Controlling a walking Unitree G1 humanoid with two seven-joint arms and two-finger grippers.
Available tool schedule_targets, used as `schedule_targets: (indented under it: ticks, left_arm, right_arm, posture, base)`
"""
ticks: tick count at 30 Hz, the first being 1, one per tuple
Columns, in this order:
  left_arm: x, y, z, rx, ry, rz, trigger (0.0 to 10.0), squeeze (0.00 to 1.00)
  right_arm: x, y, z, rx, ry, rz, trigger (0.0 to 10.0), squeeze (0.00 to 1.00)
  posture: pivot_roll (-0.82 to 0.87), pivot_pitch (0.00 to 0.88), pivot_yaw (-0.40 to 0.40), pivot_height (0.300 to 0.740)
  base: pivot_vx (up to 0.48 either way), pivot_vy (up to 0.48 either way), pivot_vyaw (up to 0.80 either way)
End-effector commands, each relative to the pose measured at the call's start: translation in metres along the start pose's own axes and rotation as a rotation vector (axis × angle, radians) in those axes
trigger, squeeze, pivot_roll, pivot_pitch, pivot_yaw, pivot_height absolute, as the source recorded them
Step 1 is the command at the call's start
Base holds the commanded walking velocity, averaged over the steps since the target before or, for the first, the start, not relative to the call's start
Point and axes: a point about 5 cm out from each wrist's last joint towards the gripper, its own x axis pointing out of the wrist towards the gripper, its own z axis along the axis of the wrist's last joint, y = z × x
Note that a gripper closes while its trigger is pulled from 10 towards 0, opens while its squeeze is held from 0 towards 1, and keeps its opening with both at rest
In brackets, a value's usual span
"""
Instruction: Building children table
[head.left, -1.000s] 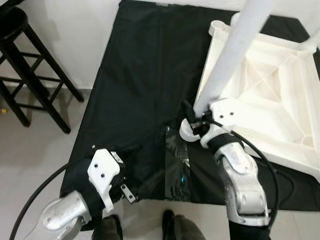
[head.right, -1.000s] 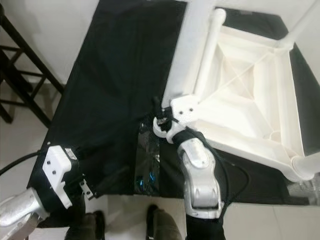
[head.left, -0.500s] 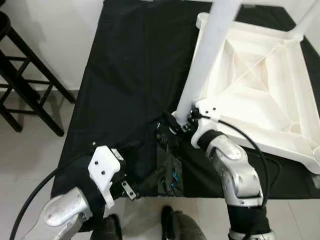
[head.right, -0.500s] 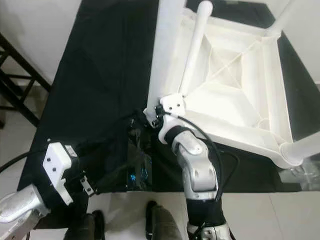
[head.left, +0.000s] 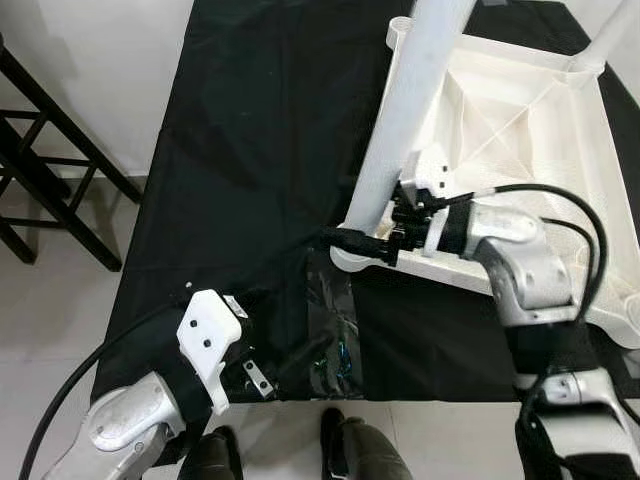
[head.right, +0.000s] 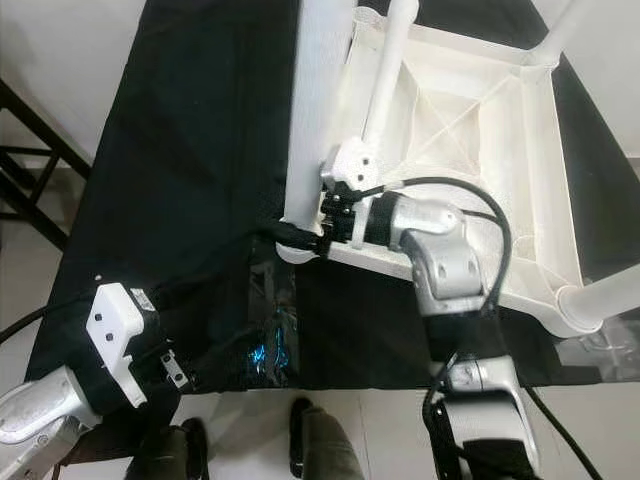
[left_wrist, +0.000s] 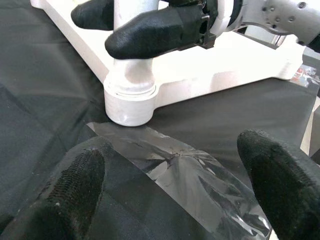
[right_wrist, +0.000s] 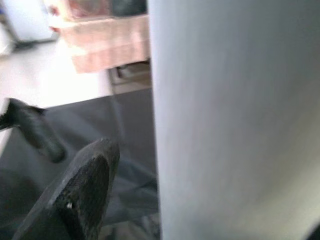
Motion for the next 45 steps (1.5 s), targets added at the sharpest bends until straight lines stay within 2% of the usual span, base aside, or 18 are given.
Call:
schedule_targets:
  ticks: [1, 4, 5, 6, 7, 14, 22, 24, 25, 27, 28, 29, 31, 38, 39, 43, 44, 45]
  left_arm:
    - [-0.001, -0.003, -0.004, -0.016, 0.013, -0.004, 10.0, 0.00]
    - [-0.001, -0.003, -0.004, -0.016, 0.013, -0.002, 10.0, 0.00]
    - [-0.001, -0.003, -0.004, -0.016, 0.013, -0.001, 10.0, 0.00]
    - [-0.001, -0.003, -0.004, -0.016, 0.013, -0.001, 10.0, 0.00]
    - [-0.001, -0.003, -0.004, -0.016, 0.013, -0.001, 10.0, 0.00]
    - [-0.001, -0.003, -0.003, -0.015, 0.012, -0.001, 10.0, 0.00]
    - [-0.001, -0.003, -0.004, -0.019, 0.016, -0.005, 10.0, 0.00]
    - [-0.001, -0.004, -0.005, -0.023, 0.017, -0.009, 10.0, 0.00]
    - [-0.003, -0.004, -0.005, -0.027, 0.020, -0.006, 10.0, 0.00]
    - [-0.003, -0.004, -0.005, -0.027, 0.020, -0.006, 10.0, 0.00]
    - [-0.004, -0.003, -0.006, -0.030, 0.023, -0.006, 10.0, 0.00]
    - [-0.004, -0.003, -0.006, -0.030, 0.023, -0.006, 10.0, 0.00]
    - [-0.001, -0.003, -0.006, -0.031, 0.018, -0.016, 10.0, 0.00]
    - [0.001, -0.003, -0.006, -0.026, 0.012, -0.020, 10.0, 0.00]
    - [0.001, -0.002, -0.006, -0.024, 0.013, -0.019, 10.0, 0.00]
    - [-0.001, -0.001, -0.006, -0.021, 0.016, -0.013, 10.0, 0.00]
    - [0.000, -0.001, -0.006, -0.020, 0.014, -0.012, 10.0, 0.00]
    - [0.000, -0.001, -0.006, -0.020, 0.014, -0.012, 10.0, 0.00]
  right_arm:
    - [0.004, 0.001, -0.001, 0.001, 0.003, 0.056, 10.0, 0.00]
    - [0.003, -0.002, 0.001, 0.015, 0.006, 0.130, 10.0, 0.00]
    - [0.003, -0.002, 0.001, 0.023, 0.007, 0.156, 8.8, 0.00]
    - [0.003, -0.002, 0.001, 0.023, 0.007, 0.156, 8.8, 0.00]
    - [0.003, -0.003, 0.001, 0.025, 0.007, 0.185, 0.0, 0.00]
    - [0.002, -0.005, -0.005, 0.033, 0.005, 0.217, 0.0, 0.00]
    - [0.001, -0.002, -0.014, 0.030, 0.017, 0.133, 0.0, 0.00]
    - [0.014, 0.013, -0.033, 0.093, 0.036, -0.092, 0.0, 0.00]
    - [0.027, 0.025, -0.055, 0.140, 0.121, -0.426, 0.0, 0.00]
    - [0.027, 0.025, -0.055, 0.140, 0.121, -0.426, 0.0, 0.00]
    - [0.031, 0.042, -0.071, 0.183, 0.201, -0.646, 0.0, 0.00]
    - [0.031, 0.042, -0.071, 0.183, 0.201, -0.646, 0.0, 0.00]
    - [0.040, 0.068, -0.078, 0.215, 0.239, -0.774, 0.0, 0.00]
    - [0.049, 0.065, -0.070, 0.194, 0.197, -0.712, 0.0, 0.00]
    - [0.049, 0.062, -0.068, 0.185, 0.200, -0.715, 10.0, 0.00]
    - [0.051, 0.057, -0.056, 0.174, 0.166, -0.732, 10.0, 0.00]
    - [0.051, 0.054, -0.049, 0.164, 0.134, -0.720, 10.0, 1.00]
    - [0.051, 0.054, -0.049, 0.164, 0.134, -0.720, 10.0, 1.00]
  posture:
    - [0.11, 0.289, -0.098, 0.740]
    - [0.11, 0.289, -0.099, 0.740]
    - [0.11, 0.289, -0.100, 0.740]
    - [0.11, 0.289, -0.100, 0.740]
    - [0.11, 0.289, -0.100, 0.740]
    - [0.11, 0.291, -0.098, 0.740]
    - [0.09, 0.297, -0.095, 0.740]
    - [0.08, 0.303, -0.106, 0.740]
    - [0.05, 0.307, -0.101, 0.740]
    - [0.05, 0.307, -0.101, 0.740]
    - [0.05, 0.315, -0.100, 0.740]
    - [0.05, 0.315, -0.100, 0.740]
    - [0.06, 0.293, -0.088, 0.740]
    - [0.07, 0.290, -0.097, 0.740]
    - [0.07, 0.289, -0.096, 0.740]
    - [0.07, 0.290, -0.096, 0.740]
    - [0.07, 0.291, -0.095, 0.740]
    - [0.07, 0.291, -0.095, 0.740]
  base:
    - [0.000, 0.000, 0.00]
    - [0.000, 0.000, 0.00]
    - [0.000, 0.000, 0.00]
    - [0.000, 0.000, 0.00]
    - [0.000, 0.000, 0.00]
    - [0.000, 0.000, 0.00]
    - [0.000, 0.000, 0.00]
    - [0.000, 0.000, 0.00]
    - [0.000, 0.000, 0.00]
    - [0.000, 0.000, 0.00]
    - [0.000, 0.000, 0.00]
    - [0.000, 0.000, 0.00]
    - [0.000, 0.000, 0.00]
    - [0.000, 0.000, 0.00]
    - [0.000, 0.000, 0.00]
    - [0.000, 0.000, 0.00]
    - [0.000, 0.000, 0.00]
    - [0.000, 0.000, 0.00]
